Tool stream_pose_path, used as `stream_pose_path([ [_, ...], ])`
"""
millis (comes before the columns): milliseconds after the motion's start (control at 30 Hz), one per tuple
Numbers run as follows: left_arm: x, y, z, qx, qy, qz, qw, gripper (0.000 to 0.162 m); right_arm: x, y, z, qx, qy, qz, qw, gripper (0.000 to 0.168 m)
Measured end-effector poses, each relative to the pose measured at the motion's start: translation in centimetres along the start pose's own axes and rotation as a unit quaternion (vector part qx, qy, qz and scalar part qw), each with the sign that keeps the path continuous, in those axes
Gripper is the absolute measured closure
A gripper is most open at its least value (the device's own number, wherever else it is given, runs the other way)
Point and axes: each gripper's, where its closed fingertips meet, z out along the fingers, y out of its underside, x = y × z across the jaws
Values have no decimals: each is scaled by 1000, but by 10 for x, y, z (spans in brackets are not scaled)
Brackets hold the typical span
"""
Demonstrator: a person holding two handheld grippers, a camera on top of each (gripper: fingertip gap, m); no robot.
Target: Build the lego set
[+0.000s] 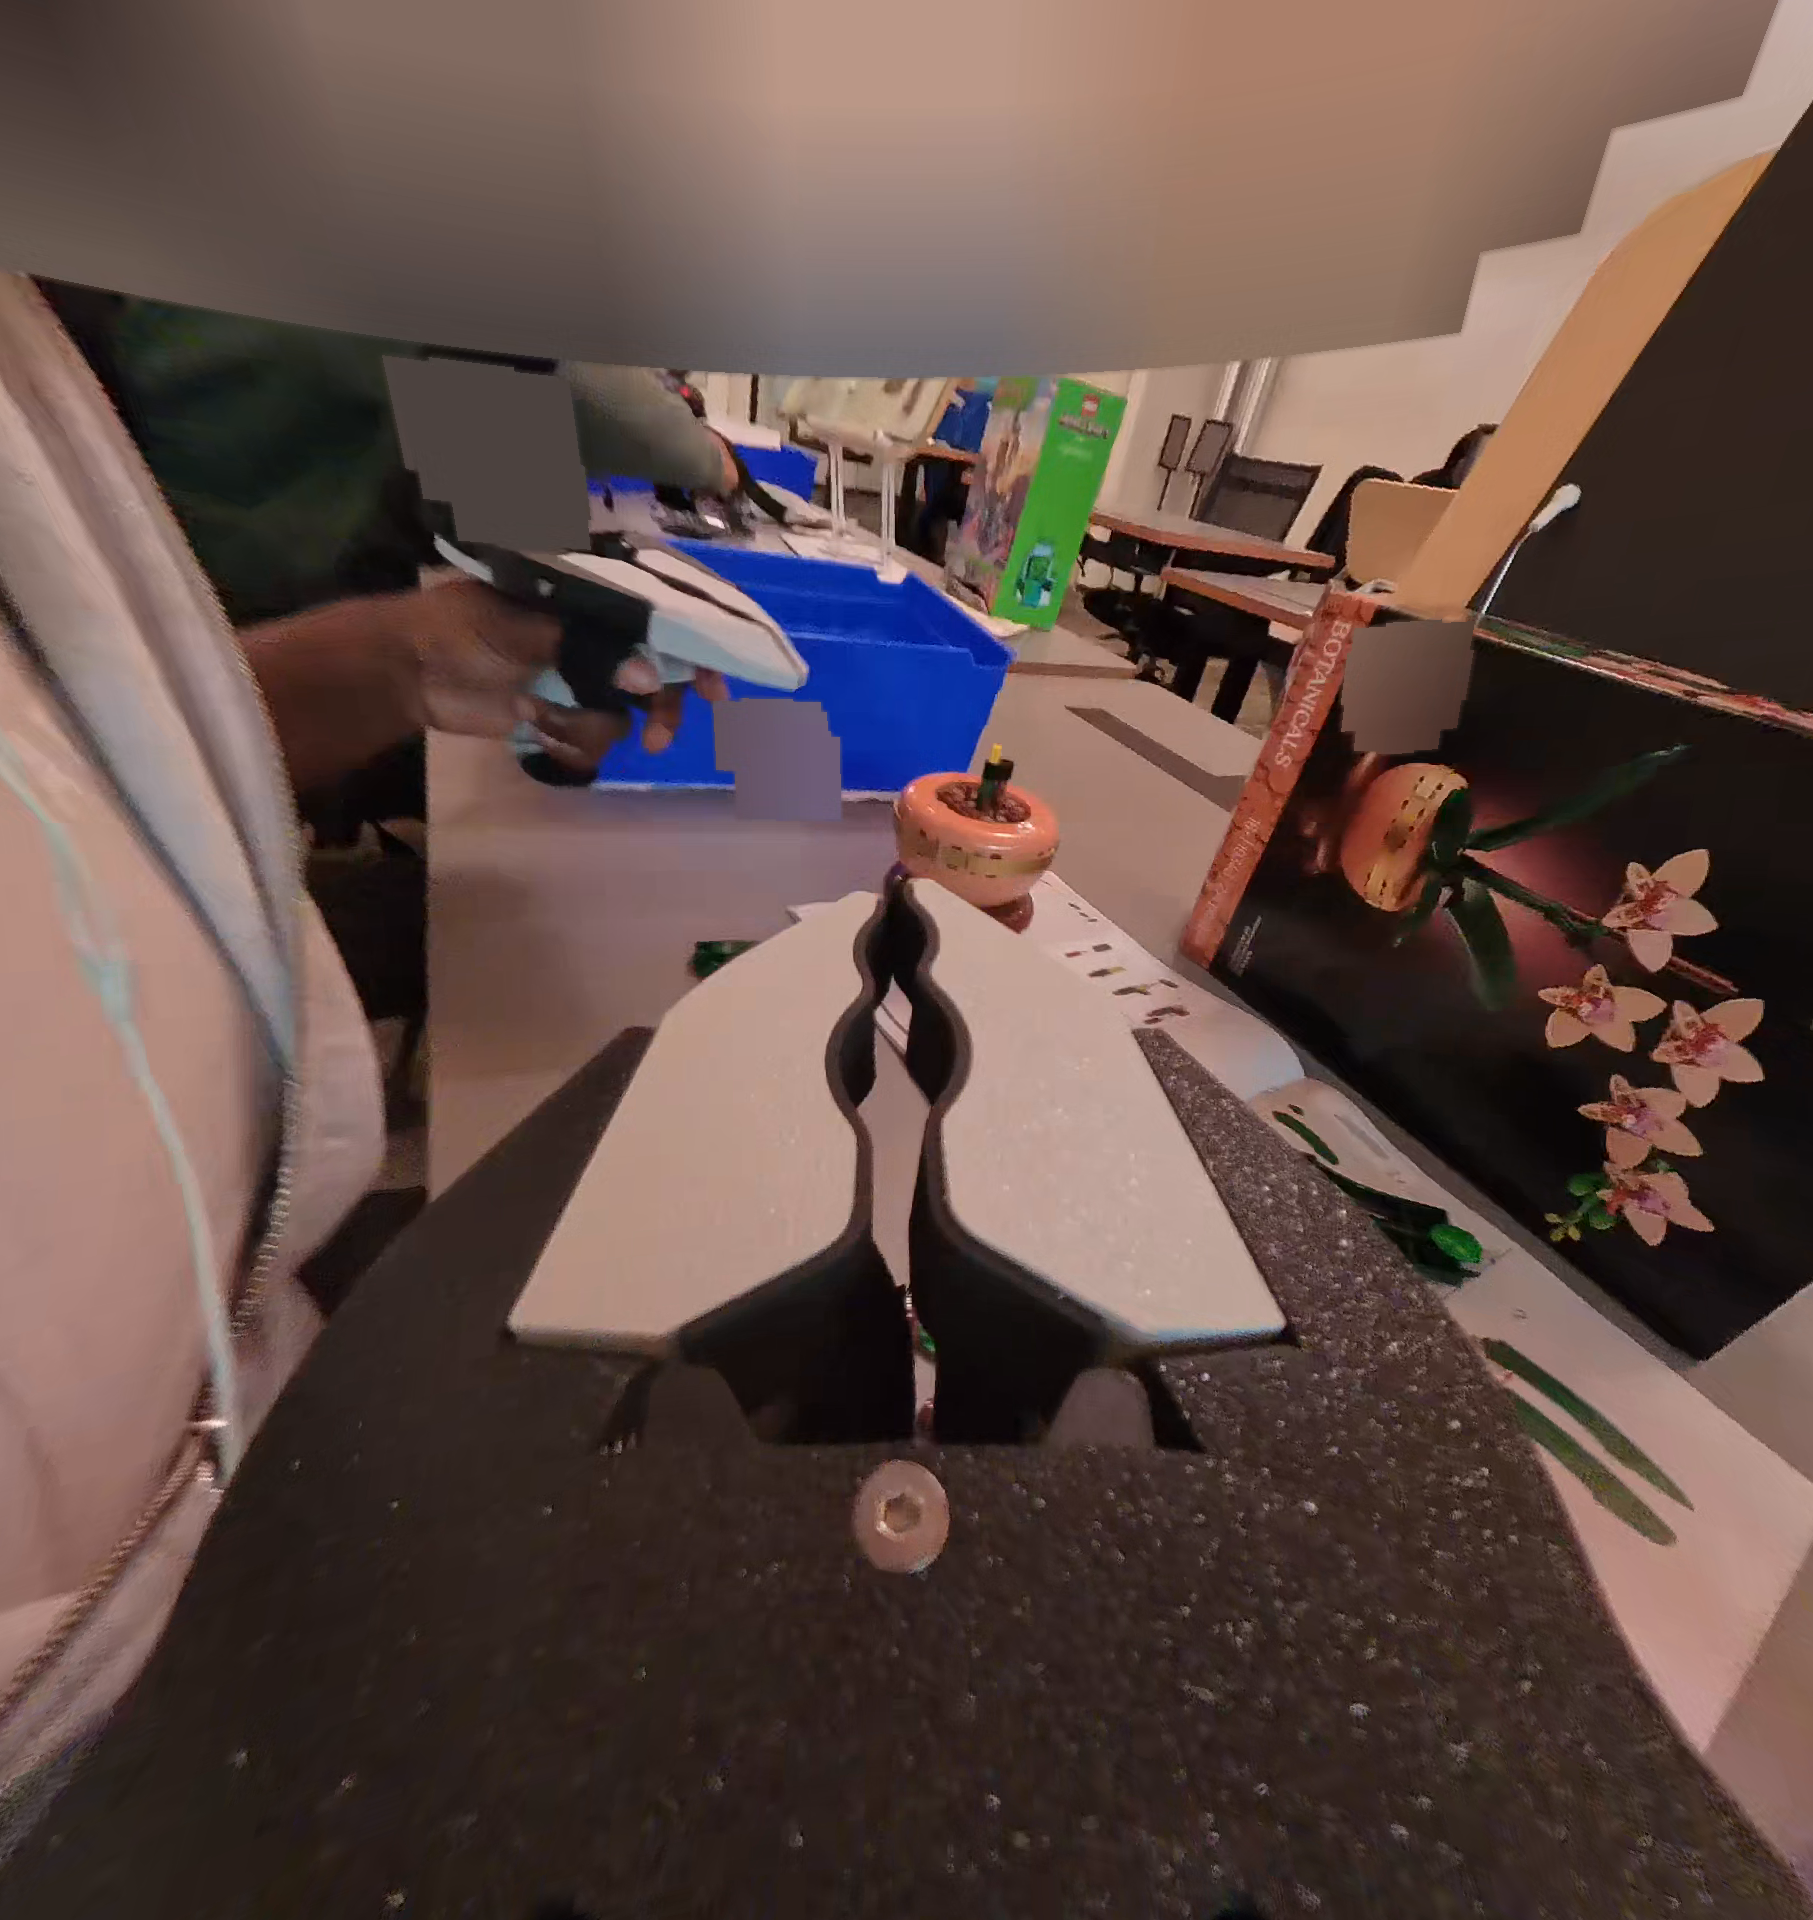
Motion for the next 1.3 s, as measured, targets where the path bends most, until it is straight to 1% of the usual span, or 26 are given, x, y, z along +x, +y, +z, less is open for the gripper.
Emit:
stream_pose_path([
  [33,1,15,0,-50,1,10,999,160,0,3,4,-2,2,-10,1000,161],
  [67,6,33,1,-103,11,17,994,151,0,5,8,1,1,-16,1000,147],
  [100,10,51,4,-152,19,18,988,130,-1,9,11,0,-3,-18,1000,138],
  [133,11,68,6,-192,19,19,981,112,-3,14,13,-11,-7,-16,1000,137],
  [167,15,84,7,-231,29,23,972,105,-7,21,16,-29,-12,-18,999,137],
  [233,23,106,6,-286,48,33,956,99,-15,35,18,-65,-18,-39,997,137],
  [267,26,113,7,-299,52,35,952,99,-19,41,19,-81,-20,-54,995,137],
  [333,28,117,10,-300,55,29,952,100,-28,56,18,-120,-26,-85,989,137],
  [400,25,120,11,-303,46,20,952,104,-28,69,13,-156,-13,-109,982,137],
  [433,23,123,9,-314,42,20,948,105,-25,75,8,-172,-5,-106,979,138],
  [533,21,135,4,-341,41,34,938,119,-18,90,-9,-221,13,-44,974,140],
  [567,21,135,3,-338,40,35,939,128,-15,94,-15,-232,19,-25,972,140],
  [633,21,135,2,-336,38,28,941,131,-15,103,-23,-256,19,-2,967,139],
  [767,20,134,-2,-324,29,16,946,131,-19,130,-39,-344,-4,28,938,138],
  [800,19,134,-2,-322,25,16,946,131,-19,134,-41,-353,-2,31,935,139],
  [867,17,134,-4,-322,18,20,946,128,-8,132,-37,-335,30,37,941,147],
  [900,16,133,-4,-318,14,22,948,125,-1,129,-34,-321,49,54,944,152],
  [967,15,125,-3,-300,15,17,954,121,10,127,-28,-308,71,107,943,154],
  [1033,13,114,-1,-271,13,12,963,118,16,133,-23,-317,77,146,934,154],
  [1133,16,87,3,-191,14,34,981,115,21,147,-21,-355,90,165,916,149],
  [1200,24,71,9,-138,30,38,989,116,22,147,-18,-355,93,179,913,149],
  [1300,40,57,17,-79,68,28,994,118,23,149,-17,-371,96,187,904,151],
])
